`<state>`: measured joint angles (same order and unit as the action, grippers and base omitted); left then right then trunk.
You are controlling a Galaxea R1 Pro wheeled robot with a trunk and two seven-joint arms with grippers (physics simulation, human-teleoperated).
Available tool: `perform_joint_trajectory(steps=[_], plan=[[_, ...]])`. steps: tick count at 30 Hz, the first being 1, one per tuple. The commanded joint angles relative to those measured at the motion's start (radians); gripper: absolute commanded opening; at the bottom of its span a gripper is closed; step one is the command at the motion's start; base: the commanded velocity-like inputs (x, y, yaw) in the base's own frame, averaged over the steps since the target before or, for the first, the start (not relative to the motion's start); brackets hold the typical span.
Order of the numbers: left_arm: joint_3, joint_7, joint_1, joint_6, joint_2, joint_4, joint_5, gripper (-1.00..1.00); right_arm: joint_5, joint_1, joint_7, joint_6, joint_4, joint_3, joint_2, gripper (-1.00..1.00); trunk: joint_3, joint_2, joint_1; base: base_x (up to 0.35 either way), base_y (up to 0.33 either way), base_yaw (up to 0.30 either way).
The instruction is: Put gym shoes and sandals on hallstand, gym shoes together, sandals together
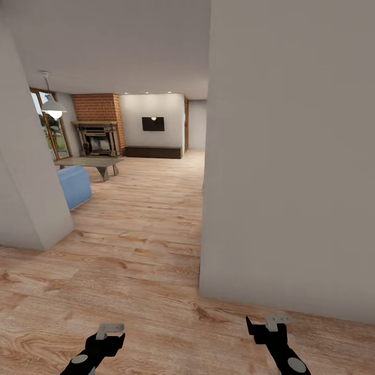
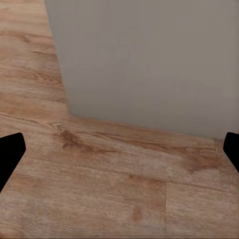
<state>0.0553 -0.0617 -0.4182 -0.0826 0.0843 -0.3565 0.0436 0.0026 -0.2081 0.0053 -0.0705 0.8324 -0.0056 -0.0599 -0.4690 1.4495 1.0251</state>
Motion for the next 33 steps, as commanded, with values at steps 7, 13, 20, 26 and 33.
perform_joint_trajectory(steps=[7, 13, 20, 26, 33], plan=[[0.009, -0.017, -0.002, 0.003, 0.0, 0.004, 0.006, 1.0, 0.002, -0.004, 0.001, 0.008, -0.001, 0.0, 0.0, 1.0, -0.001, 0.001, 0.0, 0.0, 0.0, 0.0], [0.01, -0.019, 0.002, 0.001, 0.0, 0.005, 0.005, 1.0, 0.002, -0.005, 0.001, 0.009, -0.001, 0.0, 0.0, 1.0, -0.001, 0.001, 0.0, 0.0, 0.0, 0.0], [0.013, -0.02, 0.005, -0.005, 0.001, 0.004, 0.004, 1.0, 0.001, -0.005, -0.001, 0.01, 0.0, 0.0, 0.0, 1.0, -0.001, 0.001, 0.0, 0.0, 0.0, 0.0], [0.009, -0.022, 0.006, -0.007, 0.001, -0.004, 0.006, 1.0, 0.001, -0.005, -0.001, 0.01, -0.001, 0.004, 0.001, 1.0, -0.001, 0.001, 0.0, 0.0, 0.0, 0.0], [0.008, -0.023, 0.004, -0.007, 0.001, -0.003, 0.007, 1.0, -0.001, -0.005, -0.002, 0.011, 0.009, 0.002, 0.002, 1.0, -0.001, 0.001, 0.0, 0.0, 0.0, 0.0]])
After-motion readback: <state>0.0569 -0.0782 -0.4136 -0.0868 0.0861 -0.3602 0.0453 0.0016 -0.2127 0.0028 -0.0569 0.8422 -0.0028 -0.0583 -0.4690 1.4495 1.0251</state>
